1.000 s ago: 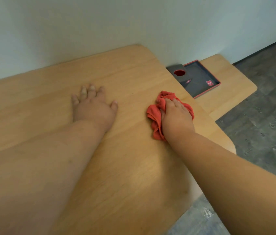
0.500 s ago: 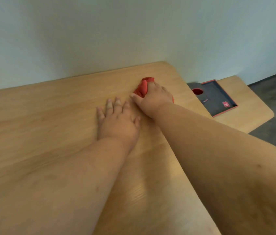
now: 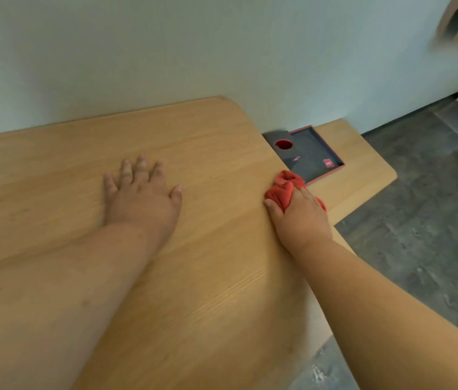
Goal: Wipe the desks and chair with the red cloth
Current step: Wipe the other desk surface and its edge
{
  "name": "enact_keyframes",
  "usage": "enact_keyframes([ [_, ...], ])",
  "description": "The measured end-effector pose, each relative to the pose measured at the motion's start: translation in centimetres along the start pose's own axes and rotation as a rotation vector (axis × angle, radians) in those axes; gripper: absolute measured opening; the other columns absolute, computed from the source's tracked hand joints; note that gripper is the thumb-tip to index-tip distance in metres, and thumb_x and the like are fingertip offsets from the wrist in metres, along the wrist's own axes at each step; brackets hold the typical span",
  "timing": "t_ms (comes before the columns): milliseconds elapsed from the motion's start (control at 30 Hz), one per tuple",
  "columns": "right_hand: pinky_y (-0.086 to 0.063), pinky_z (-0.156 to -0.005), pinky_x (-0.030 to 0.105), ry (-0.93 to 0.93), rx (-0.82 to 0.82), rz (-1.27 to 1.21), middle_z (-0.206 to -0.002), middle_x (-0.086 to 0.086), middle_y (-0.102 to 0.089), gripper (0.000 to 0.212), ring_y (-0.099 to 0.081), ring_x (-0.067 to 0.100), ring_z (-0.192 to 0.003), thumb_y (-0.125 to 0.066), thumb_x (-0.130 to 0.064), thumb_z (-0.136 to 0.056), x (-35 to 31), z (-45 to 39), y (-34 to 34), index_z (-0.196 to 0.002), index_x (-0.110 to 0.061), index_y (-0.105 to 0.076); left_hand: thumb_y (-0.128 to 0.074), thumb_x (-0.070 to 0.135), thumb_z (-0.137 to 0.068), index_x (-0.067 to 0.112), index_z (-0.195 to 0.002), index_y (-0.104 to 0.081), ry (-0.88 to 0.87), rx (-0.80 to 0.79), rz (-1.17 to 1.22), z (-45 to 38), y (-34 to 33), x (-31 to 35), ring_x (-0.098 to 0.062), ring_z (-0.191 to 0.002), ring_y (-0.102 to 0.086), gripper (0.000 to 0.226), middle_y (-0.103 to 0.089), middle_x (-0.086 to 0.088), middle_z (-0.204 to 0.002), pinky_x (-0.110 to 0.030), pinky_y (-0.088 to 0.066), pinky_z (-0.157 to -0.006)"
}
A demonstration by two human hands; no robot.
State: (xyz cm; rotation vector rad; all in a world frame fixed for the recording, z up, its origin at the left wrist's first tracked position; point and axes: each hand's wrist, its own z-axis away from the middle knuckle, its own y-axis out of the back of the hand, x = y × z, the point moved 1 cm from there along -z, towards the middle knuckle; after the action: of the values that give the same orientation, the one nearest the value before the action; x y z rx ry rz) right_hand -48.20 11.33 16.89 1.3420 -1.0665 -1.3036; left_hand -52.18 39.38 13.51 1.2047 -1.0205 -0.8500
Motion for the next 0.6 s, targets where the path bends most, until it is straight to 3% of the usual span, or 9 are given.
enact_keyframes([
  [133,-0.025,-0.118,0.041,-0.055,-0.018,-0.009,-0.148,0.003,-0.048,0.063,-0.037,0.024,-0.141,-0.045,-0.061,-0.093,2.3,4.2,0.5,-0.143,-0.023,-0.046,-0.017,0.068,-0.088,0.028,-0.152,-0.019,-0.023,-0.023,-0.025,0.1,0.2,0.1,-0.029,-0.149,-0.007,0.076,-0.012,-0.004,-0.164,-0.058,-0.005,-0.117],
  [300,-0.015,-0.120,0.036,-0.147,-0.105,-0.056,-0.155,0.010,-0.039,0.063,-0.025,0.027,-0.147,-0.047,-0.060,-0.093,3.2,9.6,0.9,-0.145,-0.026,-0.042,-0.025,0.061,-0.094,0.027,-0.149,-0.033,-0.344,-0.076,-0.022,1.4,1.2,1.0,-0.024,-0.148,-0.018,0.065,-0.024,-0.003,-0.161,-0.049,-0.013,-0.119],
  [400,-0.013,-0.121,0.036,-0.155,-0.143,-0.080,-0.158,0.006,-0.034,0.063,-0.021,0.025,-0.149,-0.049,-0.059,-0.092,3.9,12.6,0.9,-0.146,-0.028,-0.040,-0.024,0.058,-0.095,0.027,-0.149,-0.034,-0.396,-0.111,-0.043,1.9,1.5,1.0,-0.023,-0.148,-0.017,0.063,-0.024,-0.002,-0.161,-0.047,-0.012,-0.119],
  [600,-0.027,-0.117,0.038,-0.208,-0.122,-0.142,-0.148,-0.005,-0.045,0.047,-0.034,0.020,-0.142,-0.055,-0.051,-0.093,7.3,17.6,1.8,-0.133,-0.028,-0.053,-0.025,0.060,-0.094,0.030,-0.152,-0.028,-0.470,-0.143,-0.111,2.3,1.9,1.2,-0.022,-0.149,-0.013,0.065,-0.019,-0.001,-0.163,-0.047,-0.012,-0.118],
])
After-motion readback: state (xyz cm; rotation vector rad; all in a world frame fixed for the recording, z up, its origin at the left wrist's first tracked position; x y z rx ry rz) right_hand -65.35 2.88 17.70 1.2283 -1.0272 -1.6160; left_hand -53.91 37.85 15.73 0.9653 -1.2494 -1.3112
